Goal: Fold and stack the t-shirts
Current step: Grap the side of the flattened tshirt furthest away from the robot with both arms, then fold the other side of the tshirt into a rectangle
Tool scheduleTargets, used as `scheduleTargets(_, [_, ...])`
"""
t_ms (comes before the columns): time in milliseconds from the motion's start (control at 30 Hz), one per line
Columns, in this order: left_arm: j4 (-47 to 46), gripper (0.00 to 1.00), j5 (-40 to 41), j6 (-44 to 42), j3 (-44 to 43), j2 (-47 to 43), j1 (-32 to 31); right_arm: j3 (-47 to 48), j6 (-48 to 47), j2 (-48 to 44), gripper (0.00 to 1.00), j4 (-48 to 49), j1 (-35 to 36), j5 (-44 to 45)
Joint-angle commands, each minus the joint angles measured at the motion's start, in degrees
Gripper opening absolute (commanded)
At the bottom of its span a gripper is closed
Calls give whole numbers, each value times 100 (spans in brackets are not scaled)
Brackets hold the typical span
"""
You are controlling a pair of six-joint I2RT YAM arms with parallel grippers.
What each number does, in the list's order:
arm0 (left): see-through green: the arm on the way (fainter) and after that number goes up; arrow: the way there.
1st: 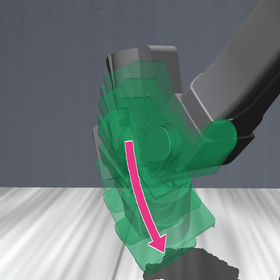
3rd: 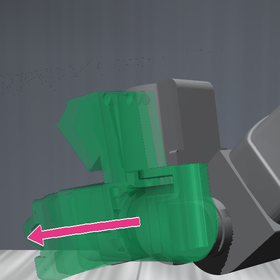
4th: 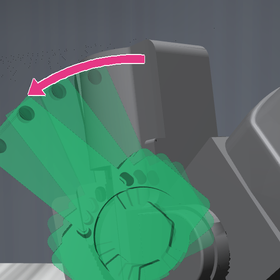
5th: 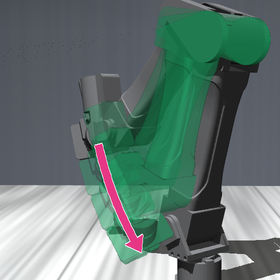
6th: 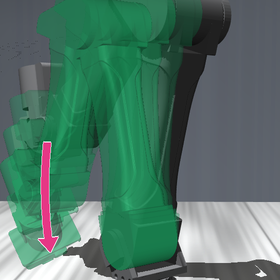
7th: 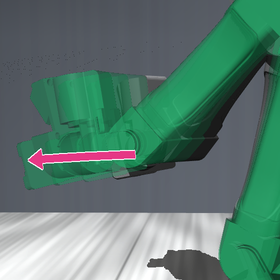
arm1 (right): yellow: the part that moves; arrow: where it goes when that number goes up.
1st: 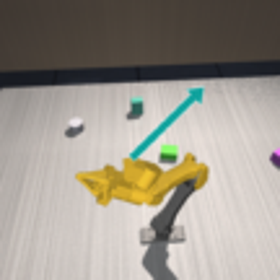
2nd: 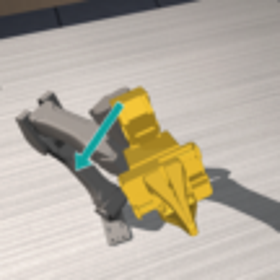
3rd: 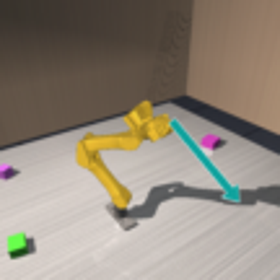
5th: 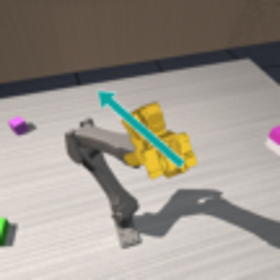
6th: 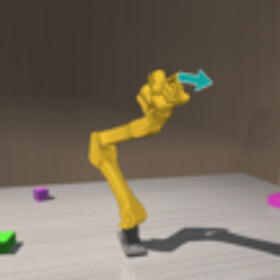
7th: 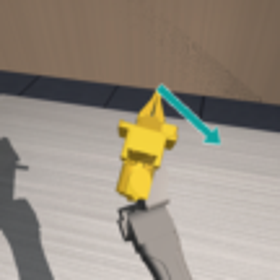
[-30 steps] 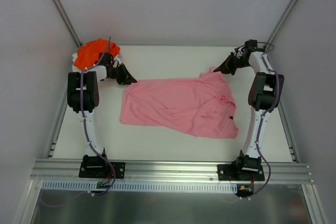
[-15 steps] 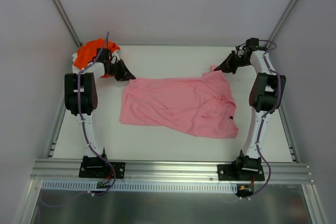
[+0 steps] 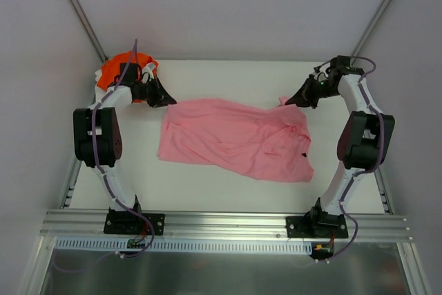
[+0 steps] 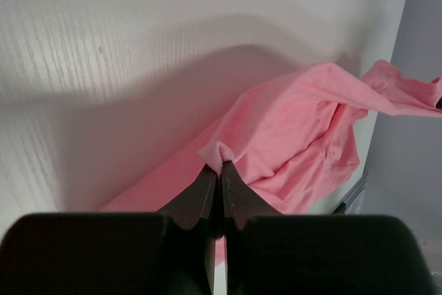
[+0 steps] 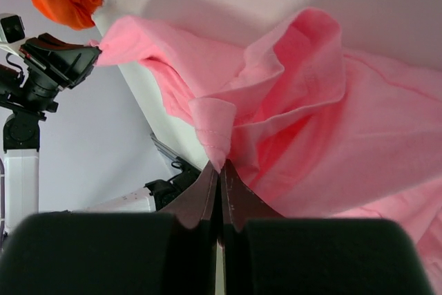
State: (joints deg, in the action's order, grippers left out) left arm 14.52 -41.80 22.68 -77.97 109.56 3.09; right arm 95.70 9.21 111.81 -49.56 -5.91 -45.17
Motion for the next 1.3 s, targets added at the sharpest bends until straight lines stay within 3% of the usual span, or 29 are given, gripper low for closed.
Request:
scheduleTargets(0, [68, 0, -205, -211, 317, -435, 42, -472, -279, -712, 1, -335, -42, 78])
scheduleTargets(467, [428, 0, -302, -579, 1441, -1655, 42, -2439, -745, -2653, 1, -949, -42, 474])
scheduleTargets(733, [613, 0, -373, -721, 1768, -1982, 42, -3057, -868, -3331, 3, -1187, -24, 535])
scheduleTargets(767, [665, 0, -364, -756, 1820, -2017, 51, -3110, -877, -3402, 6, -1214, -24, 640])
scheduleTargets(833, [692, 1, -329, -791, 1900, -2114, 42, -3241, -877, -3543, 67, -1354, -24, 885])
scheduleTargets(867, [692, 10, -294, -782, 1952, -2149, 42, -3251, -877, -3709, 88, -1398, -24, 1217])
scheduleTargets(900, [692, 35, -241, -774, 1979, -2210, 42, -3268, -877, -3780, 99, -1425, -24, 1325])
scheduleTargets(1000, [613, 76, -135, -721, 2032, -2342, 42, -3268, -877, -3947, 100, -1460, -24, 1414])
scheduleTargets(1033, [613, 83, -127, -712, 2032, -2369, 34, -3268, -869, -3965, 100, -1469, -24, 1414])
scheduleTargets(1100, [604, 92, -74, -703, 2041, -2413, 42, -3268, -869, -4017, 99, -1478, -24, 1476])
scheduleTargets(1267, [543, 93, 49, -616, 2076, -2430, 42, -3277, -834, -4079, 99, -1373, -24, 1608])
